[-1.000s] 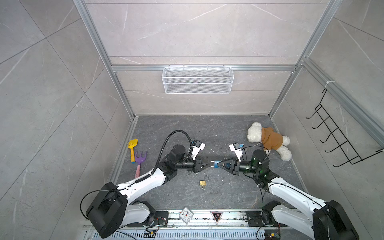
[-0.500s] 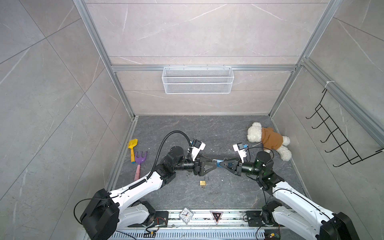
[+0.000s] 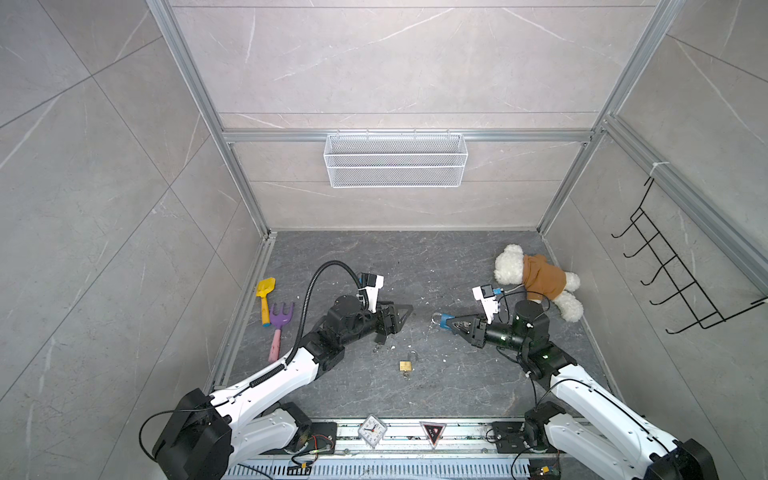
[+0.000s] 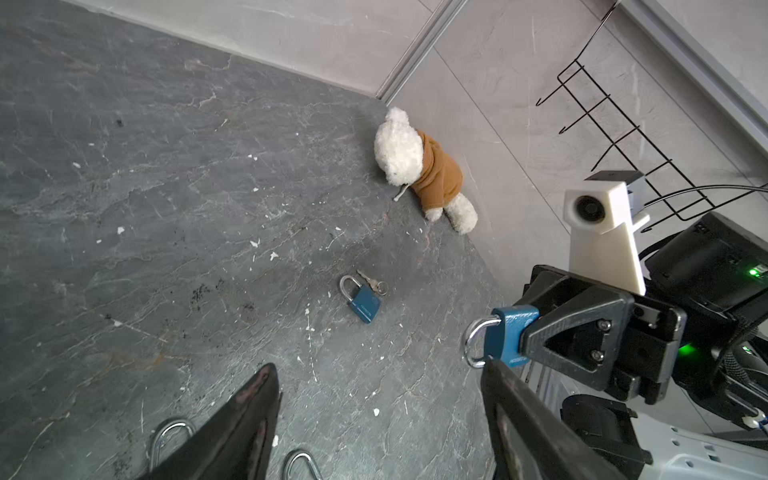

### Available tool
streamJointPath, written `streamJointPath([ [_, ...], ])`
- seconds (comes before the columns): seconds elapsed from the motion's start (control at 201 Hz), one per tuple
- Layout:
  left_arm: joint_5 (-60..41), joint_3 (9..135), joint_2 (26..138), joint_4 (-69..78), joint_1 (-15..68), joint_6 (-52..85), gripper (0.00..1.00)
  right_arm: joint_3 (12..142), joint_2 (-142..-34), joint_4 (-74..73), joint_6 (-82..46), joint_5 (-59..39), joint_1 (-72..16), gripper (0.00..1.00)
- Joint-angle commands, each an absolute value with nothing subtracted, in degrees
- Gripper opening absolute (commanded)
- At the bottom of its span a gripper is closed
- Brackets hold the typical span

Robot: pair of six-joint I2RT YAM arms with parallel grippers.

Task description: Lock with the key

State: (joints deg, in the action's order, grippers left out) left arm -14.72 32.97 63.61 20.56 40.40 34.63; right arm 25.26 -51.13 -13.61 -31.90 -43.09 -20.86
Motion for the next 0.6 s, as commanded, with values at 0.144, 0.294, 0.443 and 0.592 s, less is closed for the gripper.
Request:
streamJointPath([
  [0.144,-40.0,29.9,75.2,55.1,33.9,49.5,0.82,24.0,-54.6,-27.6,-35.2,-50.7,-20.6,0.00],
  [0.294,-44.6,30.7,80.8,64.5,33.9,54.2,0.82,23.7,-56.3,-30.8,-36.7,-52.6,-20.6,0.00],
  [0.443,-46.4,31.8,82.8,66.5,34.5,55.1,0.81,23.7,-57.2,-31.3,-37.0,-53.6,-20.6,0.00],
  [0.592,-49.6,34.5,84.0,63.7,36.7,54.4,0.67,23.9,-57.5,-31.4,-37.1,-53.9,-20.6,0.00],
])
